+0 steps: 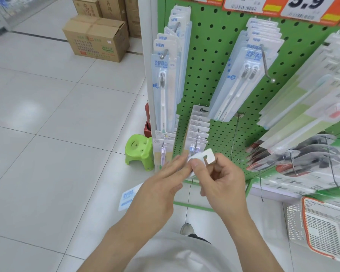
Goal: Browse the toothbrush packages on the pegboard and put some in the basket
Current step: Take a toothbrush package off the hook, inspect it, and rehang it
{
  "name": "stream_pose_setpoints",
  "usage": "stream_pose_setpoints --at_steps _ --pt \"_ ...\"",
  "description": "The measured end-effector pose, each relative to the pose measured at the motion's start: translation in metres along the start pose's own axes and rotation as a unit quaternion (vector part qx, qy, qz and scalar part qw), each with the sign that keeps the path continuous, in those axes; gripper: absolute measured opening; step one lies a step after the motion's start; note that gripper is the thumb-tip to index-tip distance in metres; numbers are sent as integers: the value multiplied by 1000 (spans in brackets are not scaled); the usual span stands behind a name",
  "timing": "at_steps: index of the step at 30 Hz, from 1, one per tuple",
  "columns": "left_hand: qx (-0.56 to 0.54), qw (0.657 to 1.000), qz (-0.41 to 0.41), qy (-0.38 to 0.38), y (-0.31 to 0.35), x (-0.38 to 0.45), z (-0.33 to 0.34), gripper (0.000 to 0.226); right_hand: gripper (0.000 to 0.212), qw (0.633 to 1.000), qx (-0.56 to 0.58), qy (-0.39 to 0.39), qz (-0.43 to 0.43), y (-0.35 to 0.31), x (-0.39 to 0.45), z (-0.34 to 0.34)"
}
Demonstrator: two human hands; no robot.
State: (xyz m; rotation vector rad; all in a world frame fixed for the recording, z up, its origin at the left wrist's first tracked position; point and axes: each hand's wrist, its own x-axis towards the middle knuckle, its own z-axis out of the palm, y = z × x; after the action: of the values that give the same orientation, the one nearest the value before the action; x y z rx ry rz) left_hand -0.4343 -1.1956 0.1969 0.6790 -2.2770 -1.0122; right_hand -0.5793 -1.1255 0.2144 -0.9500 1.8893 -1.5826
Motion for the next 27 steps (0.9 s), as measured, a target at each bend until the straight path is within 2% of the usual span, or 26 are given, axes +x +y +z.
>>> stream_pose_setpoints --at_steps 1,4,5,8,10,12,15,18,22,27 --pt "-11 1000 -7 8 3 1 -4 71 34 1000 -14 -4 -24 1 1 -2" --pt "-75 995 -49 53 16 6 -14 54 17 992 1 -58 -111 -1 4 -4" --pt "-113 989 -67 66 21 9 -18 50 17 988 4 -70 -135 -2 5 -4" --pt "-264 950 -130 101 33 18 -28 54 30 982 19 -89 -165 -4 8 0" --pt "-344 919 -148 123 33 25 -36 47 43 979 29 -112 -170 -8 10 3" --pt "-375 907 -144 127 31 33 -42 37 46 976 32 -127 -174 -14 15 6" --pt "-332 923 -131 146 36 41 -51 30 38 977 45 -113 -177 -24 26 11" --pt "-261 947 -87 164 50 49 -57 44 28 980 74 -64 -176 -39 38 17" --pt "-239 946 -54 211 62 60 -64 60 30 974 90 -46 -204 -61 48 25" --pt "-183 950 -38 250 66 72 -75 56 34 965 66 -16 -255 -75 54 35"
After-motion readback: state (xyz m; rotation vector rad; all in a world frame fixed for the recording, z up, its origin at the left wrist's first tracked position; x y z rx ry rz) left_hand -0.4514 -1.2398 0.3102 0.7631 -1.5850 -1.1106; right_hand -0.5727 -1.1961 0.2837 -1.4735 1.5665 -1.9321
